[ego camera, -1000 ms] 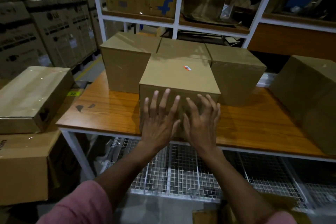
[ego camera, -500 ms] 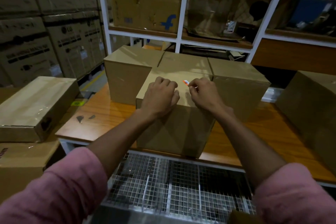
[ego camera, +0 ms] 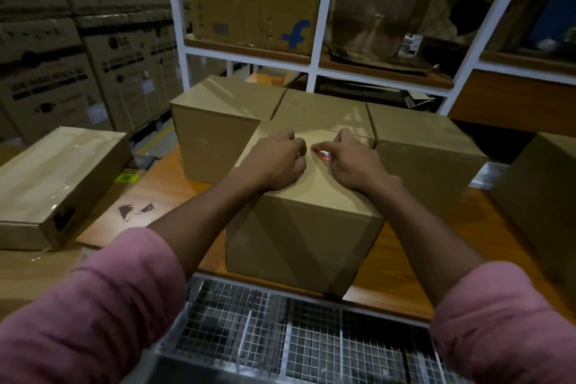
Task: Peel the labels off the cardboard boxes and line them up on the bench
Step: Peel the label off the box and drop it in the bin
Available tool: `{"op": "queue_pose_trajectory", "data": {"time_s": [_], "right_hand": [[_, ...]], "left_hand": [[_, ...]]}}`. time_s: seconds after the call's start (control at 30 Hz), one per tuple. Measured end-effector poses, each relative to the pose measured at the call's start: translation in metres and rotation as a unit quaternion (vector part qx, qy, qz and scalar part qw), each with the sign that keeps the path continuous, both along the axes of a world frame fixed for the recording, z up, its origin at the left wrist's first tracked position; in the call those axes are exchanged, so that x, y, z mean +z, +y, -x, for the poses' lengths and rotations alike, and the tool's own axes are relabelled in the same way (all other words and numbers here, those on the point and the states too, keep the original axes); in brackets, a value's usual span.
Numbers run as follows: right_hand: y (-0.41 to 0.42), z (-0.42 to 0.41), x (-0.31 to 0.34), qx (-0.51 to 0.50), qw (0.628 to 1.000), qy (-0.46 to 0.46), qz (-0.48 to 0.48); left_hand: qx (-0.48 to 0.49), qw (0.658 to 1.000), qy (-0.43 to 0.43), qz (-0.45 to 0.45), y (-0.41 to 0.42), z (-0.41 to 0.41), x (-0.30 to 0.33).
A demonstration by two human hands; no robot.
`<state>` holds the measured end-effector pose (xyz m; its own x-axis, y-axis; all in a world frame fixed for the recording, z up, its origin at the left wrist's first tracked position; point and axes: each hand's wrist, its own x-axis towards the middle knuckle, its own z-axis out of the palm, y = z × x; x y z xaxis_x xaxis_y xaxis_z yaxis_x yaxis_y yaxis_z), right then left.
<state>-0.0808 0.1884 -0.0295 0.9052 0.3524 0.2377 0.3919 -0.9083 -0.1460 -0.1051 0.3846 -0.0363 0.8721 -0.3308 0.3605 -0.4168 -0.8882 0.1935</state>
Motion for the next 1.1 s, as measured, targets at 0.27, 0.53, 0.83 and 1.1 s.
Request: {"op": "queue_pose_trajectory", "data": {"time_s": [0.27, 0.53, 0.83, 1.1], "right_hand": [[0.000, 0.001, -0.006, -0.019, 0.998, -0.047, -0.033], [-0.002, 0.003, -0.009, -0.015, 0.997, -0.057, -0.059], [-0.008, -0.002, -0.006, -0.001, 0.991, -0.023, -0.133], [-0.011, -0.006, -0.008, -0.008, 0.988, -0.046, -0.148]], "left_hand": [[-0.002, 0.999, -0.036, -0.008, -0.001, -0.004, -0.007], [-0.012, 0.999, -0.035, -0.007, -0.001, -0.003, -0.007], [-0.006, 1.000, -0.025, -0.017, -0.001, -0.003, -0.007], [0.003, 1.000, -0.017, -0.016, -0.002, -0.004, -0.007]]}}
